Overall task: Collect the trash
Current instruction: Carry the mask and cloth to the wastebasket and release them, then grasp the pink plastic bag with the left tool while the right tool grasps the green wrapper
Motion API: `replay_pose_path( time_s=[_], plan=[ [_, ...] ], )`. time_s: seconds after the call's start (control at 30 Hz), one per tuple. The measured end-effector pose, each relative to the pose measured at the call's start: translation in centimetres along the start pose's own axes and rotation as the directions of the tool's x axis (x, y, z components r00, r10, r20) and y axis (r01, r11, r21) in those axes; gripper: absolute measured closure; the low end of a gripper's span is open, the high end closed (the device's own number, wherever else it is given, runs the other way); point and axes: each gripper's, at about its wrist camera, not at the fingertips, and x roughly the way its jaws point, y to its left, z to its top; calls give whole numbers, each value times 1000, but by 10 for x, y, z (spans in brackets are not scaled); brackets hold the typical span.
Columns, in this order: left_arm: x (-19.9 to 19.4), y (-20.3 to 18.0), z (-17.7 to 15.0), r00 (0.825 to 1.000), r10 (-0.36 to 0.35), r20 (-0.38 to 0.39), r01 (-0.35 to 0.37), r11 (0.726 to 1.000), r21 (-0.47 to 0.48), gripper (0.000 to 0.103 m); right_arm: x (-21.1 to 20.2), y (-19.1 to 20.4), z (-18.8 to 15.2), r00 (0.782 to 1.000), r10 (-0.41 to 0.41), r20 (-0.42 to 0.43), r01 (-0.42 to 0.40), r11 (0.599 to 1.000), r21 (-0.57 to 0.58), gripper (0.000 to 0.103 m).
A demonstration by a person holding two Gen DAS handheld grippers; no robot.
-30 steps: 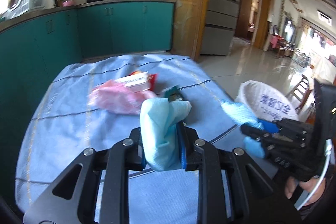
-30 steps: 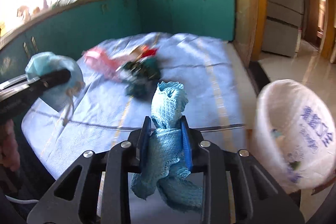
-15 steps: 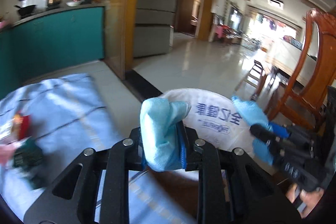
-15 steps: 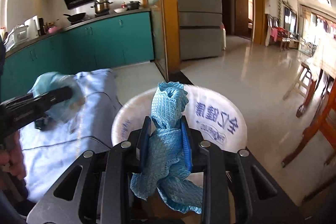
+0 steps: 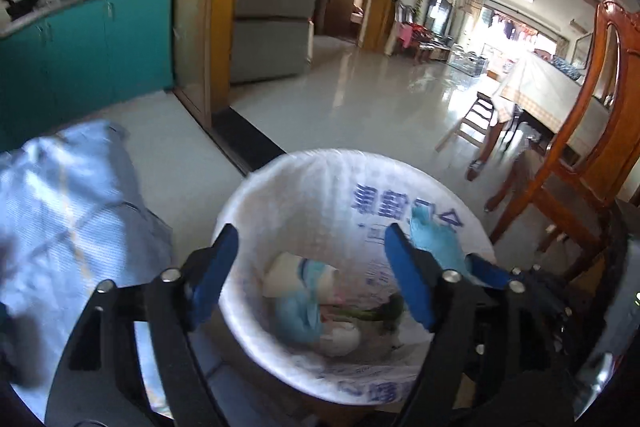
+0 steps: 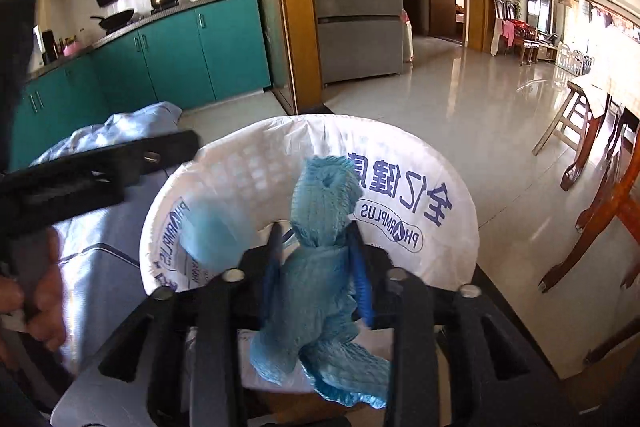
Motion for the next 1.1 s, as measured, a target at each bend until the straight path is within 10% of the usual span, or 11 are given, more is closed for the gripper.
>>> replay_pose_path(
  time_s=[0.37,0.67,0.93,1.1],
  plan=[
    [-104,67,-8,955,258,143,-248,965,-85,15,-14,40,11,996,84,34,-82,996,-47,20],
    [-213,201,-63,825,555,112,-501,807,-312,13,-23,128,32,957,291,-3,-287,945,-155,15],
    [-239,272,-80,811,585,21,-520,737,-432,12,-7,232,37,885,444,-139,-465,846,-260,15],
    [-228,296,-83,875,484,-5,-421,756,-501,11,6,293,44,823,536,-187,-568,782,-258,12]
  ],
)
